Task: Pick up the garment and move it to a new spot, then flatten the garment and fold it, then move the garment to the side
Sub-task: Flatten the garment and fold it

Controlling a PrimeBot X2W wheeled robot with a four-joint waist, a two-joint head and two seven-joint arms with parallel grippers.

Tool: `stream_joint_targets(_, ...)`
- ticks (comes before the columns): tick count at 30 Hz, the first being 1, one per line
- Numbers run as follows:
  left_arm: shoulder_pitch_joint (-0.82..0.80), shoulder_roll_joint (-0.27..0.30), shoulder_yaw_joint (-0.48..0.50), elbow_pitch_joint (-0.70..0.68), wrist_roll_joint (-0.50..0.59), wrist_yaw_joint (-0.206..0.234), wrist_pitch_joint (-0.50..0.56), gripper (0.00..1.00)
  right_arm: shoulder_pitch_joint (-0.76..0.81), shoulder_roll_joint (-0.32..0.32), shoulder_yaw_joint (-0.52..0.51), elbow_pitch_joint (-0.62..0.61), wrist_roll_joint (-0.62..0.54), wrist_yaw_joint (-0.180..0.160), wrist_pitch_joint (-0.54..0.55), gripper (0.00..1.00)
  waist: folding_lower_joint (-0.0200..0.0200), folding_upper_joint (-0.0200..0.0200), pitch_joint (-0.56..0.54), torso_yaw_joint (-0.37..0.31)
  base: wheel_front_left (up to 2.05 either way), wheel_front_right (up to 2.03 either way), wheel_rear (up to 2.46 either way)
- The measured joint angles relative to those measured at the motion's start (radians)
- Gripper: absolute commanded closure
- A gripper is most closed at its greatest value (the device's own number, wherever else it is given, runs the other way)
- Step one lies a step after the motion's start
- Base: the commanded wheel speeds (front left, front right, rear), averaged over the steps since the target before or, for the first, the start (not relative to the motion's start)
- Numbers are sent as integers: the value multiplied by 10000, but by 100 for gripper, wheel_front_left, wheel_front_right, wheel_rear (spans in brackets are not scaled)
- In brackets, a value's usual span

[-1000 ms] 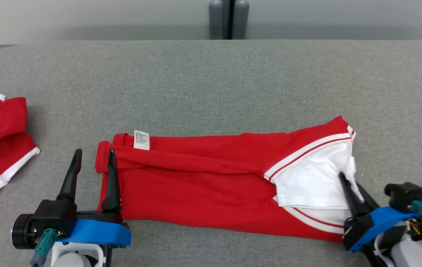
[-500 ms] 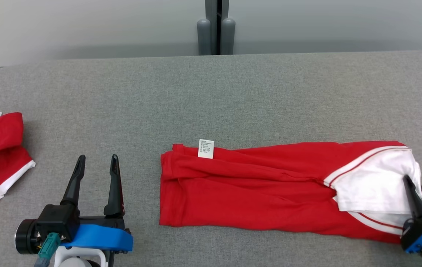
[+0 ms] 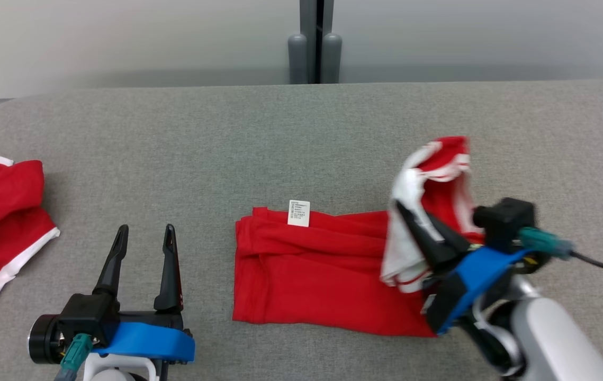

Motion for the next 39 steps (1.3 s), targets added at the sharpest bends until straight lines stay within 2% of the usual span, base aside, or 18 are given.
stream_joint_targets(4,-174,-100,-77,61,0,-98,2,0,-491,963,1074,640,244,0,31,100,1,0,80,216,0,0,0)
stream_joint_targets(7,-321,-211,-132,150,6,-176,0,0,-759,1400,1676,1440,428,0,-199,100,0,0,154,439,0,0,0)
stream_joint_targets(16,-509,-495,-111,403,105,-368,2,0,-1360,1682,2706,3475,874,0,-1350,100,2,1,451,907,0,0,0)
stream_joint_targets(17,-509,-500,-94,426,123,-384,2,0,-1437,1684,2819,3614,947,0,-1505,84,1,0,469,920,0,0,0)
stream_joint_targets(19,-515,-537,-69,458,190,-428,0,0,-1622,1684,3150,3712,1147,0,-1881,21,1,0,497,936,0,0,0)
stream_joint_targets(20,-521,-558,-54,476,198,-437,2,0,-1727,1687,3313,3733,1212,0,-2111,0,1,0,498,934,0,0,0)
stream_joint_targets(25,-515,-602,54,545,282,-456,2,0,-2046,1697,3889,3484,1279,0,-3296,0,1,0,438,866,0,0,0)
stream_joint_targets(29,-425,-602,192,560,353,-454,2,0,-2094,1643,3572,2798,1055,0,-3965,0,1,-1,346,717,0,0,0)
stream_joint_targets(32,-265,-568,236,587,374,-449,2,0,-1840,1275,2573,2100,650,2,-4201,0,0,-1,246,562,0,0,0)
stream_joint_targets(36,-179,-514,267,581,439,-414,2,0,-744,734,556,1321,21,0,-4288,0,0,-1,135,330,0,0,0)
stream_joint_targets(39,-99,-437,270,564,441,-359,8,0,179,571,-823,769,-437,0,-4199,0,-1,-2,86,139,0,0,0)
